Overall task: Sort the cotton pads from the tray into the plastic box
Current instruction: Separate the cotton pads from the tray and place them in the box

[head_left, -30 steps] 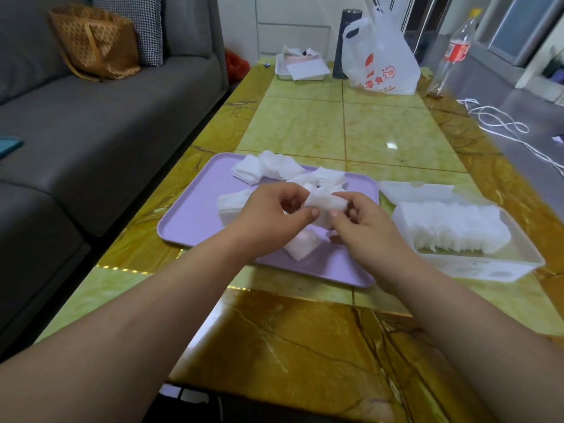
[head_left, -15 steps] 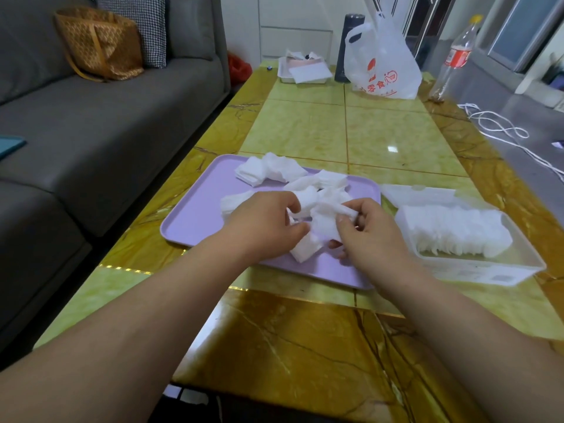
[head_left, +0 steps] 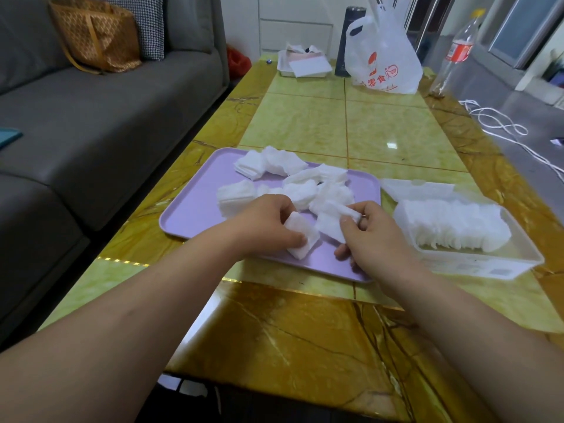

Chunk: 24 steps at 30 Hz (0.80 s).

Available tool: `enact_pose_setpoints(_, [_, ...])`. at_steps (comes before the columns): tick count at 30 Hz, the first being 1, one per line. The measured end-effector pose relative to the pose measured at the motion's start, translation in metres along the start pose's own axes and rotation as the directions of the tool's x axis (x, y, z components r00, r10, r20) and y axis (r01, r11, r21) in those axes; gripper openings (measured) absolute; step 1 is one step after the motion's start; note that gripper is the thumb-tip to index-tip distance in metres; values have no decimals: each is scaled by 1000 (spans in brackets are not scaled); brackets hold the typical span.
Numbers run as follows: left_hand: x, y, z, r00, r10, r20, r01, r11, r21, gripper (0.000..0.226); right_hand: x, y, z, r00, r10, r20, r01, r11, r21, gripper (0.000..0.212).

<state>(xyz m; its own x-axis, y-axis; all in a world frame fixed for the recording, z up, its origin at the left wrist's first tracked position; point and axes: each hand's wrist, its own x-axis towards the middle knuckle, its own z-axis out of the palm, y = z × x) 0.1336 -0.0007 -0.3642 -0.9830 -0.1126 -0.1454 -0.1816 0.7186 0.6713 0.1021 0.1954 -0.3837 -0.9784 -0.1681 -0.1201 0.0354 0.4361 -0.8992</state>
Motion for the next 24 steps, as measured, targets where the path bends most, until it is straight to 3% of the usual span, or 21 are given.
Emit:
enact_pose_setpoints(3, [-1, -2, -4, 1000, -28, 11, 29, 989, -142, 26, 0, 0, -2, 1000, 21, 7, -21, 1000, 8, 14])
enact_pose_setpoints(7, [-2, -1, -9, 999, -41, 12, 42, 942, -332, 39, 1, 0, -3, 999, 35, 5, -36, 998, 51, 15])
enact_pose_setpoints(11, [-9, 5, -11, 992, 84, 89, -25, 850, -526, 36, -3, -7, -4, 1000, 19, -2, -18, 992, 124, 15])
enact_pose_setpoints(14, [-9, 5, -4, 989, 123, 81, -63, 851, -521, 35, -6, -11, -7, 997, 3, 73, -14, 990, 141, 14])
enact_pose_setpoints(24, [-2, 4, 4, 998, 60, -14, -60, 892, -448, 31, -4, -6, -13, 955, -57, 290, -5, 978, 206, 17])
